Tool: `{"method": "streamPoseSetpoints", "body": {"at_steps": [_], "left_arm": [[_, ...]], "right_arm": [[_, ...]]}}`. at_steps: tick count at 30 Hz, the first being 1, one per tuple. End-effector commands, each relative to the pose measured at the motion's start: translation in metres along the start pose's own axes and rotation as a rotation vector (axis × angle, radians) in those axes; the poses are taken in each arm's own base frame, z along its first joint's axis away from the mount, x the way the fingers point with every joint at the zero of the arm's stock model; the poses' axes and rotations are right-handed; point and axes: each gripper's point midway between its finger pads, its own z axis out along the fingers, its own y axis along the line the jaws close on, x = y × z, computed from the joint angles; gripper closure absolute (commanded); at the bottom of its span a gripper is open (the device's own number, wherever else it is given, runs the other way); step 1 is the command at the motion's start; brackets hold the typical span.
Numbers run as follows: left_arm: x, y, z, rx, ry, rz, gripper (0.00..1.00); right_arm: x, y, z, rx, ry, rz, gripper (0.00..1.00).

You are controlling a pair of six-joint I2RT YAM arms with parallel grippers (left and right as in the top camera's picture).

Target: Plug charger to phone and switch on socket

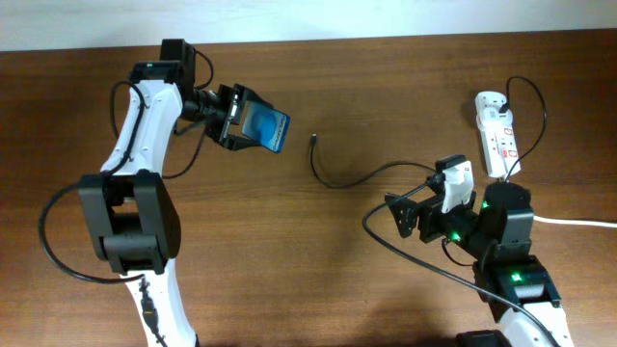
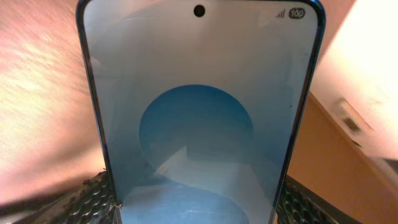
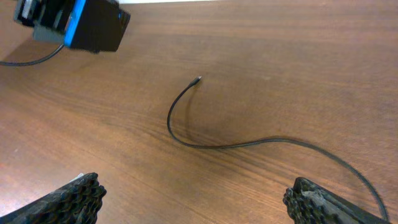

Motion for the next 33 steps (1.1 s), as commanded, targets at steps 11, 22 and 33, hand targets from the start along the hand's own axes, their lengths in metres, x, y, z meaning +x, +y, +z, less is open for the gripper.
{"method": "streamPoseSetpoints", "body": {"at_steps": [11, 22, 33], "left_arm": [[0.066, -0.044, -0.022, 0.212, 0.384, -0.08, 1.0], [0.039, -0.025, -0.002, 0.087, 0.185, -0.12, 1.0], [0.027, 0.009, 0.055, -0.187, -0.171, -0.162, 1.0]], "right_arm": [[-0.021, 0.005, 0.005, -0.037, 0.143, 0.36, 0.02], [-0.08, -0.006, 0.028, -0.06, 0.246, 0.446, 0.01], [-0.047, 0.06, 0.144, -0.214, 0.364, 0.551, 0.24]]}}
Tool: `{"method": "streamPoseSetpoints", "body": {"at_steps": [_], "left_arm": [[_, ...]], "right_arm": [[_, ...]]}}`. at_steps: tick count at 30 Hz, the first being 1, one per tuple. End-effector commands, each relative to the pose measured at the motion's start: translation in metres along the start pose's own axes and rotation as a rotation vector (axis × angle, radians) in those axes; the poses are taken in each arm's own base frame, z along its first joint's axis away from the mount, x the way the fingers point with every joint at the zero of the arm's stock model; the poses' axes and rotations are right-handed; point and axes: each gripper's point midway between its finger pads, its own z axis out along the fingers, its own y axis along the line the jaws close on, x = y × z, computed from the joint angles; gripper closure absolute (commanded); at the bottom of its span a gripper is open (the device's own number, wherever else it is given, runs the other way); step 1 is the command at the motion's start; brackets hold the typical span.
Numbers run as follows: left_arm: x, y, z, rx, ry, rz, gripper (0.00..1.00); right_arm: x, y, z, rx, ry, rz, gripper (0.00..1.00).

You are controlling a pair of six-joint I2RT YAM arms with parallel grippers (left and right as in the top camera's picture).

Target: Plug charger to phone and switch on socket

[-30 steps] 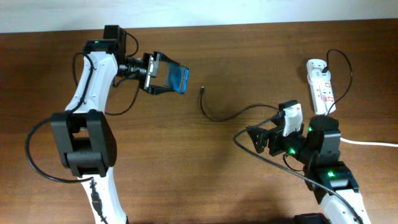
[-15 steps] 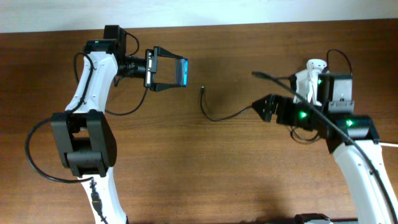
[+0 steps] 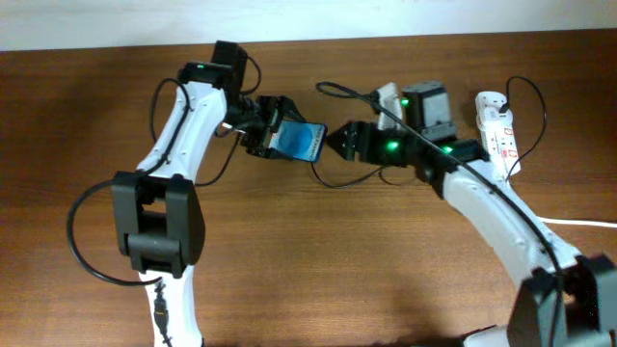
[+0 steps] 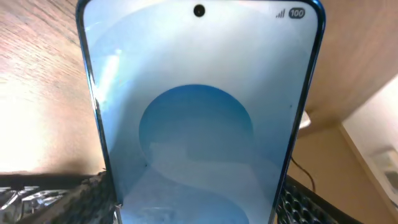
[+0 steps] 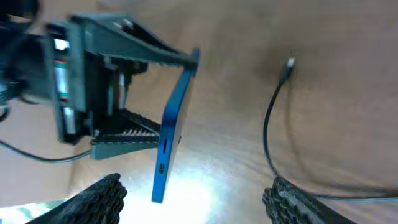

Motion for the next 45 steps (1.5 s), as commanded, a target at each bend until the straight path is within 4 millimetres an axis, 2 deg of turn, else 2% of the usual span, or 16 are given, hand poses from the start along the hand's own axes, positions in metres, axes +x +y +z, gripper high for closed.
{"method": "streamPoseSetpoints", "body": {"at_steps": [1, 9, 13, 17, 19, 21, 25, 29, 33, 35, 41, 45], "left_arm": [[-0.007, -0.003, 0.0, -0.017, -0.109, 0.002, 1.0], [-0.006, 0.001, 0.001, -0.035, -0.11, -0.009, 1.0], [-0.004, 0.009, 0.001, -0.062, -0.101, -0.031, 1.0], [0.006, 0.011, 0.008, -0.083, -0.092, -0.011, 1.0], [0.012, 0.011, 0.012, -0.091, -0.089, 0.004, 1.0], [0.02, 0.013, 0.019, -0.104, -0.082, 0.025, 1.0], [0.027, 0.014, 0.025, -0.116, -0.076, 0.042, 1.0], [0.027, 0.014, 0.024, -0.115, -0.077, 0.041, 1.0], [0.027, 0.014, 0.024, -0.115, -0.076, 0.04, 1.0], [0.026, 0.013, 0.023, -0.113, -0.077, 0.037, 1.0], [0.026, 0.013, 0.022, -0.108, -0.068, 0.034, 0.67], [0.026, 0.012, 0.022, -0.107, -0.069, 0.034, 0.27]], "right_arm": [[0.003, 0.006, 0.016, -0.016, 0.018, 0.063, 0.25], [0.014, 0.009, 0.046, 0.127, -0.052, 0.204, 0.39], [0.01, 0.013, 0.055, 0.119, -0.078, 0.186, 0.48], [0.017, 0.009, 0.076, 0.114, -0.06, 0.175, 0.53], [0.021, 0.008, 0.08, 0.116, -0.05, 0.173, 0.54], [0.02, 0.011, 0.08, 0.108, -0.055, 0.166, 0.54], [0.021, 0.01, 0.081, 0.112, -0.05, 0.164, 0.64], [0.022, 0.009, 0.082, 0.114, -0.046, 0.166, 0.75], [0.022, 0.009, 0.082, 0.112, -0.044, 0.166, 0.96], [0.022, 0.009, 0.082, 0.112, -0.045, 0.166, 0.96], [0.012, 0.004, 0.075, 0.108, -0.066, 0.179, 0.96], [-0.001, 0.0, 0.066, 0.063, -0.071, 0.201, 0.96]]}}
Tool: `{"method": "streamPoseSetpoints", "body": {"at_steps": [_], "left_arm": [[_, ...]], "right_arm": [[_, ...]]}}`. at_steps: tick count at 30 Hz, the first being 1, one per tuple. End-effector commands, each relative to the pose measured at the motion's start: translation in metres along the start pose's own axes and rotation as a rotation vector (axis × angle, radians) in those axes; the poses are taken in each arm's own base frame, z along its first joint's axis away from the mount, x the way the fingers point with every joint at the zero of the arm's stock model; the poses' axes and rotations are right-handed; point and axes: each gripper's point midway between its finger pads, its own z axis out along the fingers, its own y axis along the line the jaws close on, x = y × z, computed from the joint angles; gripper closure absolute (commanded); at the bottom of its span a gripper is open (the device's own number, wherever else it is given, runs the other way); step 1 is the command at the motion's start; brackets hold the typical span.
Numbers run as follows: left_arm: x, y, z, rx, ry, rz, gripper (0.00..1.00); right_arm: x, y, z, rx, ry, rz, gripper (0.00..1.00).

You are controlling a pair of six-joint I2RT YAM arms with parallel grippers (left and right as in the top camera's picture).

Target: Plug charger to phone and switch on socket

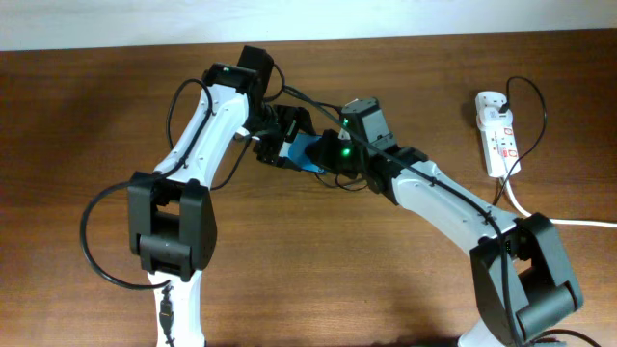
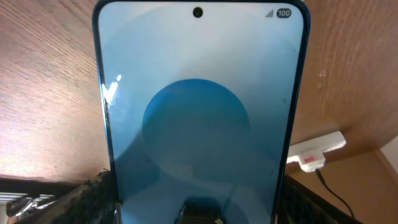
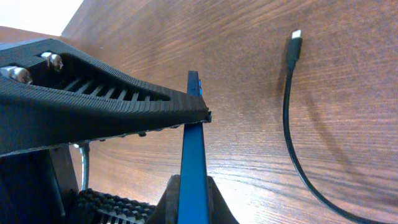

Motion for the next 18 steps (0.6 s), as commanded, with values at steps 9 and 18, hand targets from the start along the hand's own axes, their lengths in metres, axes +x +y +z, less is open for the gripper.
{"method": "streamPoseSetpoints", "body": {"at_steps": [9, 18], "left_arm": [[0.015, -0.005, -0.003, 0.021, 0.061, 0.094, 0.01], [0.002, -0.061, -0.041, 0.354, 0.085, 0.743, 0.01]], "right_arm": [[-0.026, 0.011, -0.013, -0.112, -0.016, -0.015, 0.96], [-0.054, -0.027, -0.032, -0.068, -0.039, 0.031, 0.96]]}}
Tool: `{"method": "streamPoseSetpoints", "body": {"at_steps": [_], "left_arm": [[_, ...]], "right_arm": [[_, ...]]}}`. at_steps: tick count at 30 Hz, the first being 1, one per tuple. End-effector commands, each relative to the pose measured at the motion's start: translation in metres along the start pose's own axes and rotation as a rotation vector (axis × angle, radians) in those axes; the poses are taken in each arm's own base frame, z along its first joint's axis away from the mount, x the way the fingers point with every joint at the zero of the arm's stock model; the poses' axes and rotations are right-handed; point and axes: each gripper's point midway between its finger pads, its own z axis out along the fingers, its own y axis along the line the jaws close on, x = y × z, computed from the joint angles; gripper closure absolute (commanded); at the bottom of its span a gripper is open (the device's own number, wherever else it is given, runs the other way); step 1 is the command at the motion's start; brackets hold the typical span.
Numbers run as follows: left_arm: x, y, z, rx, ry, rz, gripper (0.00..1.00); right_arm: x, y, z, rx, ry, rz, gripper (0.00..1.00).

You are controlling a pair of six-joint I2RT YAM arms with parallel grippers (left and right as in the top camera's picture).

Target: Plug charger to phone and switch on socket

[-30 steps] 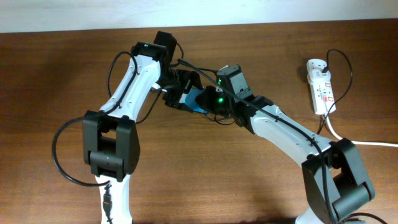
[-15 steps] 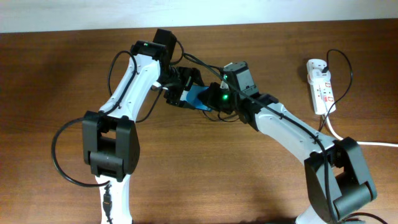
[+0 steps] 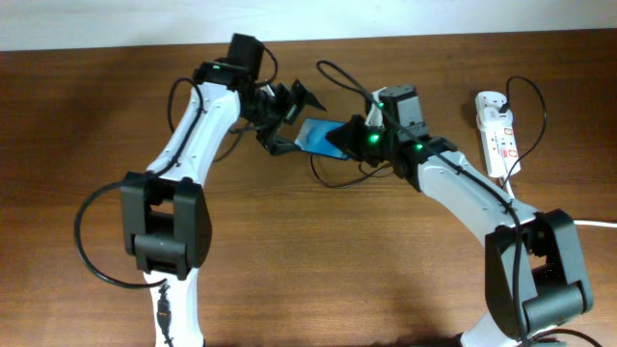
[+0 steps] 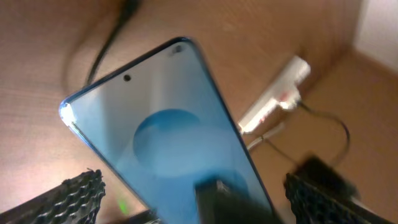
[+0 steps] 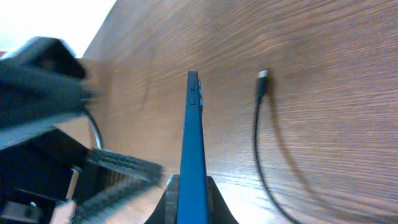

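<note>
The blue phone (image 3: 316, 136) hangs above the table's far middle with my right gripper (image 3: 345, 138) shut on one end. In the right wrist view the phone (image 5: 194, 130) stands edge-on, clamped in the right gripper (image 5: 193, 196). My left gripper (image 3: 293, 120) is open just left of the phone, fingers spread on either side without touching. The left wrist view shows the lit phone screen (image 4: 161, 134) tilted between the wide-apart fingers of the left gripper (image 4: 202, 202). The black charger cable (image 3: 331, 179) lies on the wood below, its plug tip (image 5: 263, 76) bare.
A white power strip (image 3: 496, 130) lies at the far right, its white lead running off the right edge; the power strip (image 4: 273, 99) also shows beyond the phone. Both arms reach into the middle of the brown table (image 3: 289, 270), and thin black arm wires loop above them.
My left gripper has opened and let go of the phone, and sits slightly back to the left. The phone, a little farther right, is now held by the right gripper alone.
First my left gripper held the phone up at the far left while the right gripper stood open near the front right. Then both met over the far middle, the right one open beside the phone. Then the right gripper was shut on it too, and now the left has released.
</note>
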Motion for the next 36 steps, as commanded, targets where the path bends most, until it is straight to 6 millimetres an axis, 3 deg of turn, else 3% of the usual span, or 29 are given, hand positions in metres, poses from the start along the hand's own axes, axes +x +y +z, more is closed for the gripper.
{"method": "streamPoseSetpoints", "body": {"at_steps": [1, 3, 5, 8, 9, 11, 13, 15, 19, 23, 25, 28, 36], "left_arm": [[-0.01, -0.017, -0.021, 0.122, 0.015, 0.226, 0.01], [-0.021, -0.013, -0.032, 0.139, -0.004, 0.214, 0.01], [-0.018, -0.027, -0.047, 0.261, 0.034, 0.388, 0.01], [-0.009, -0.053, -0.076, 0.481, 0.097, 0.561, 0.01], [-0.007, -0.057, -0.084, 0.527, 0.103, 0.606, 0.01], [-0.003, -0.061, -0.09, 0.571, 0.12, 0.652, 0.01], [-0.002, -0.062, -0.09, 0.573, 0.12, 0.655, 0.01], [-0.001, -0.062, -0.089, 0.573, 0.122, 0.658, 0.01], [0.0, -0.063, -0.087, 0.571, 0.125, 0.659, 0.01], [-0.001, -0.063, -0.086, 0.563, 0.13, 0.629, 0.01], [-0.003, -0.064, -0.086, 0.556, 0.132, 0.583, 0.01], [-0.012, -0.069, -0.086, 0.541, 0.1, 0.539, 0.01], [-0.037, -0.089, -0.087, 0.527, -0.002, 0.402, 0.0]], "right_arm": [[-0.02, -0.003, -0.012, -0.006, -0.039, -0.042, 0.96], [-0.036, -0.006, -0.027, -0.008, -0.082, -0.032, 0.96], [-0.051, 0.005, -0.052, -0.029, -0.147, -0.088, 0.96], [-0.067, 0.024, -0.104, -0.009, -0.273, -0.142, 0.96], [-0.071, 0.033, -0.135, -0.002, -0.338, -0.147, 0.96], [-0.067, 0.045, -0.171, -0.003, -0.397, -0.151, 0.96], [-0.066, 0.049, -0.183, -0.004, -0.432, -0.105, 0.96], [-0.072, 0.038, -0.18, -0.006, -0.47, 0.109, 0.96], [-0.083, 0.038, -0.132, -0.133, -0.565, 0.385, 0.96], [-0.105, 0.077, -0.103, -0.334, -0.682, 0.412, 0.96], [-0.102, 0.08, -0.071, -0.411, -0.639, 0.5, 0.96], [-0.094, 0.086, -0.046, -0.452, -0.629, 0.493, 0.96], [-0.088, 0.108, -0.045, -0.49, -0.636, 0.478, 0.96]]}}
